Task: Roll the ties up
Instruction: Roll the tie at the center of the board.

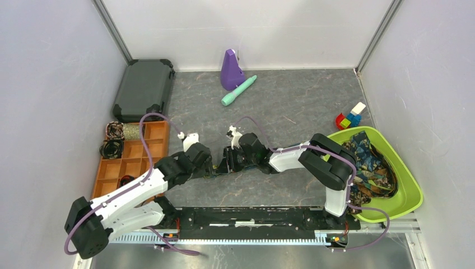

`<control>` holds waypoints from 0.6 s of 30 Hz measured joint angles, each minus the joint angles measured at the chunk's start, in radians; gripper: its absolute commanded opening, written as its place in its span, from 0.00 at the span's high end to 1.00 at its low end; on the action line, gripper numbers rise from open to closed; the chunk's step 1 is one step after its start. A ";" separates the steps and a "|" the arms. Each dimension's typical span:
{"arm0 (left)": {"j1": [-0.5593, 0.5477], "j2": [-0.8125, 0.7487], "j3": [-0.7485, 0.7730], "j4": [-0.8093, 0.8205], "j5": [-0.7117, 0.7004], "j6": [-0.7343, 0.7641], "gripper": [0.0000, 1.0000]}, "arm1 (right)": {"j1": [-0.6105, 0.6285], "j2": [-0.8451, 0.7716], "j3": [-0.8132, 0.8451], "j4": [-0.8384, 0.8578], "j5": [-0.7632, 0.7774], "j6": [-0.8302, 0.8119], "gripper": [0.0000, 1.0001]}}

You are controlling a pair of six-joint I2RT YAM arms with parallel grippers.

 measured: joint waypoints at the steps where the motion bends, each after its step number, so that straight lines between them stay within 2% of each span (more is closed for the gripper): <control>1: 0.005 -0.020 -0.023 0.007 0.003 0.000 0.23 | 0.000 0.000 0.000 0.000 0.000 -0.001 0.57; 6: 0.057 -0.087 -0.091 0.018 0.031 -0.001 0.24 | 0.000 0.000 0.009 -0.019 0.001 -0.006 0.56; 14: 0.070 -0.255 -0.167 0.062 0.036 -0.003 0.25 | 0.000 0.000 0.047 -0.034 0.001 -0.010 0.54; 18: 0.079 -0.269 -0.188 0.072 0.037 -0.016 0.26 | 0.000 0.000 0.052 -0.042 0.002 -0.011 0.54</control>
